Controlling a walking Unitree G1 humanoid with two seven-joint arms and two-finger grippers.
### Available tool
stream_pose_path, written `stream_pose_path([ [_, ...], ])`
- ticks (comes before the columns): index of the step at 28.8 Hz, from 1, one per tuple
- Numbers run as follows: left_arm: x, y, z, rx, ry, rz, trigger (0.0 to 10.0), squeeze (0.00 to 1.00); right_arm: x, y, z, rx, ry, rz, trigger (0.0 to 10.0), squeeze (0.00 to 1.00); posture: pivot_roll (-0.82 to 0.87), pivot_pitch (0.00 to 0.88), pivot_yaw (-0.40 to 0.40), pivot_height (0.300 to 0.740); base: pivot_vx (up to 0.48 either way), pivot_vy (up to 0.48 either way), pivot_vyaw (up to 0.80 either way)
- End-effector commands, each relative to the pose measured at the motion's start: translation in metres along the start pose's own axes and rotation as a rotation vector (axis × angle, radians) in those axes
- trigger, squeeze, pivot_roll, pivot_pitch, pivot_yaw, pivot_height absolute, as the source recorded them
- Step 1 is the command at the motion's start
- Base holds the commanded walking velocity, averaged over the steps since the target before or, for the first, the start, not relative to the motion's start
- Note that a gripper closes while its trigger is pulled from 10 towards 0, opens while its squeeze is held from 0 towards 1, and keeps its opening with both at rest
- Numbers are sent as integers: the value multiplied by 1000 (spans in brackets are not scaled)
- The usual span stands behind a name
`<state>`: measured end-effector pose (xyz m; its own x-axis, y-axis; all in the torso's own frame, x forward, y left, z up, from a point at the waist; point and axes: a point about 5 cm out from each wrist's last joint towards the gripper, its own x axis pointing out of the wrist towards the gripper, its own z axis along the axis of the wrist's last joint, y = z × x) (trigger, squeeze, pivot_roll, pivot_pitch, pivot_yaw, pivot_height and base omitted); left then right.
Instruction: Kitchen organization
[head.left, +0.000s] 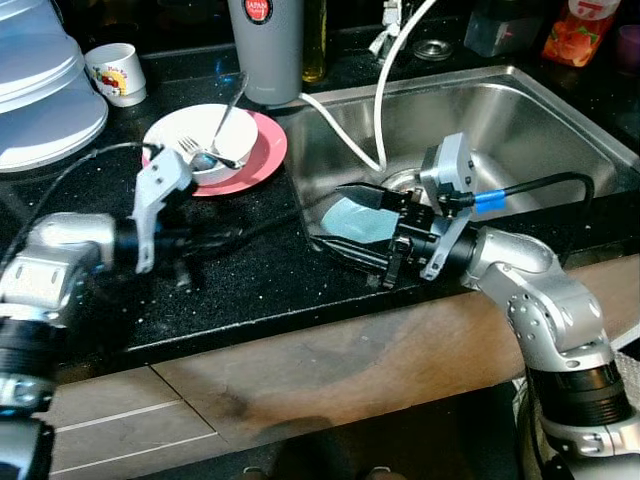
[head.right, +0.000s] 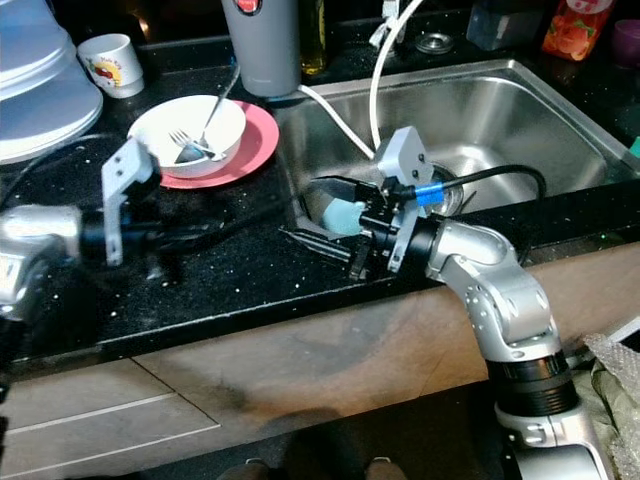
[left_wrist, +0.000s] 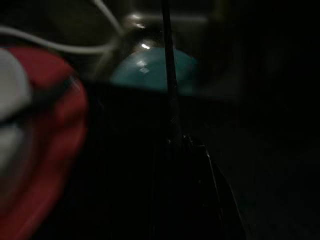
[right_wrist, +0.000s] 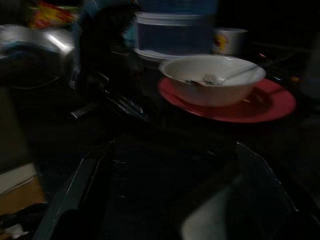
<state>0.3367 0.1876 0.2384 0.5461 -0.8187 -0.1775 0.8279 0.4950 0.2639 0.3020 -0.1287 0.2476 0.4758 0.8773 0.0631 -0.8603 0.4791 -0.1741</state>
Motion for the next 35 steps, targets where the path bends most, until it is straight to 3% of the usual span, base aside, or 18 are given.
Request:
stream_pose_path([
  [1, 8, 6, 5, 61, 24, 95, 0, 0, -4, -14, 0, -19, 12, -117, 10000, 0, 34, 134, 29, 740, 0, 0, 0],
  [5, 27, 6, 15, 65, -31, 140, 0, 0, -8, -34, 0, -27, 14, -277, 10000, 0, 35, 135, 31, 740, 0, 0, 0],
  [9, 37, 2, 20, 72, -64, 137, 0, 0, -10, -40, 0, -24, 12, -337, 10000, 0, 35, 135, 31, 740, 0, 0, 0],
  [14, 78, -10, 30, 35, -119, 142, 0, 0, -18, -62, -1, -12, 3, -554, 10000, 0, 44, 143, 41, 740, 0, 0, 0],
  [15, 78, -10, 30, 35, -119, 142, 0, 0, -18, -62, -1, -12, 3, -554, 10000, 0, 44, 143, 41, 740, 0, 0, 0],
  [22, 113, -15, 40, 49, -127, 185, 0, 0, -22, -66, -6, -10, 19, -616, 10000, 0, 47, 150, 58, 740, 0, 0, 0],
  [23, 117, -14, 40, 49, -114, 198, 4000, 0, -22, -66, -7, -7, 28, -617, 10000, 0, 46, 152, 63, 740, 0, 0, 0],
  [24, 120, -12, 40, 52, -96, 224, 5490, 0, -22, -65, -9, -4, 41, -615, 10000, 0, 47, 155, 66, 740, 0, 0, 0],
  [27, 127, -8, 39, 56, -62, 272, 5333, 0, -21, -63, -14, 6, 65, -613, 10000, 0, 49, 158, 72, 740, 0, 0, 0],
  [28, 132, -9, 38, 52, -58, 274, 10000, 0, -21, -61, -15, 12, 75, -603, 10000, 0, 49, 161, 74, 740, 0, 0, 0],
  [35, 147, -19, 32, 48, -8, 212, 10000, 0, -18, -55, -19, 50, 95, -554, 10000, 0, 51, 168, 88, 740, 0, 0, 0],
])
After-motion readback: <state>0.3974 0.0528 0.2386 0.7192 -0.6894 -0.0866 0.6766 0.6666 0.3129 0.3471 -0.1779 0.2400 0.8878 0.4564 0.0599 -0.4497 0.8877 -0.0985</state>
